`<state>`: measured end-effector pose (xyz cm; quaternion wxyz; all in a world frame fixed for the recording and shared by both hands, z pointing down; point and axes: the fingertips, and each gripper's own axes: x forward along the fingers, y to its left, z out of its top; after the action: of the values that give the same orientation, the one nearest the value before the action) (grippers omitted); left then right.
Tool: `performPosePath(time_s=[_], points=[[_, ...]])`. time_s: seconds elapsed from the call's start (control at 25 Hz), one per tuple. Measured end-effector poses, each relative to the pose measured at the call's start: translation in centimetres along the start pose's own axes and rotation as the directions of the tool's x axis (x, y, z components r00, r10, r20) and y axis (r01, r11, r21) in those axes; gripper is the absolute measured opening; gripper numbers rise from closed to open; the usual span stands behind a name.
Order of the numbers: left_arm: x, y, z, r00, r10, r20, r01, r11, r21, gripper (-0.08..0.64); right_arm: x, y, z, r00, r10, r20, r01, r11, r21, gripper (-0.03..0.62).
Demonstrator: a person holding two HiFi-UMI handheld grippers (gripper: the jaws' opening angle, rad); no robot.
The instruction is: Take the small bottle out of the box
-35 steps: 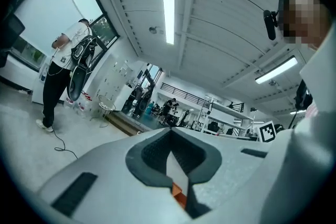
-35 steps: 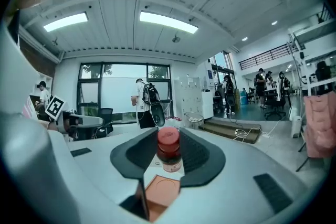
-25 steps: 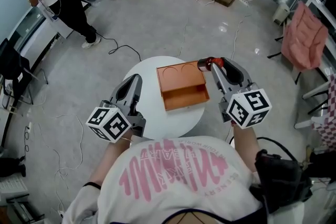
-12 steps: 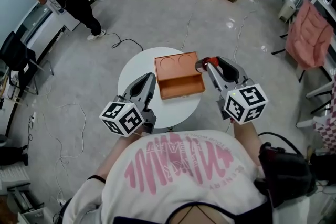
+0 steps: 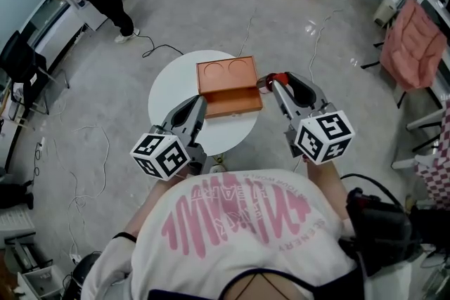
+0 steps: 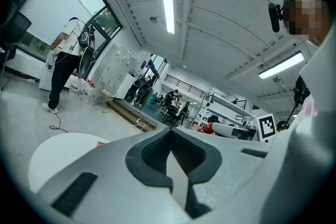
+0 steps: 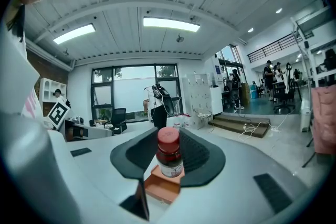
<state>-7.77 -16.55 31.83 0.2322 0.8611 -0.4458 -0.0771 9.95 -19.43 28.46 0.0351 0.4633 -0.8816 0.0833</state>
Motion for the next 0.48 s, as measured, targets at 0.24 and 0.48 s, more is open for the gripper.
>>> performPosePath(time_s=[0.24, 0.48], points=[[-1.4, -1.3, -1.2, 0.999, 0.031, 0.010, -0.031, 0.999, -0.003, 0.008, -2.1, -0.2, -0.8, 1.000, 0.012, -0.004, -0.012, 1.000, 0.000, 0.126], [-2.1, -2.7, -2.9, 0.997, 0.070, 0.026, -0.070, 0.997, -0.016, 0.008, -4.3, -1.1, -2.2, 0.999, 0.024, -0.021, -0.024, 1.000, 0.001, 0.126]])
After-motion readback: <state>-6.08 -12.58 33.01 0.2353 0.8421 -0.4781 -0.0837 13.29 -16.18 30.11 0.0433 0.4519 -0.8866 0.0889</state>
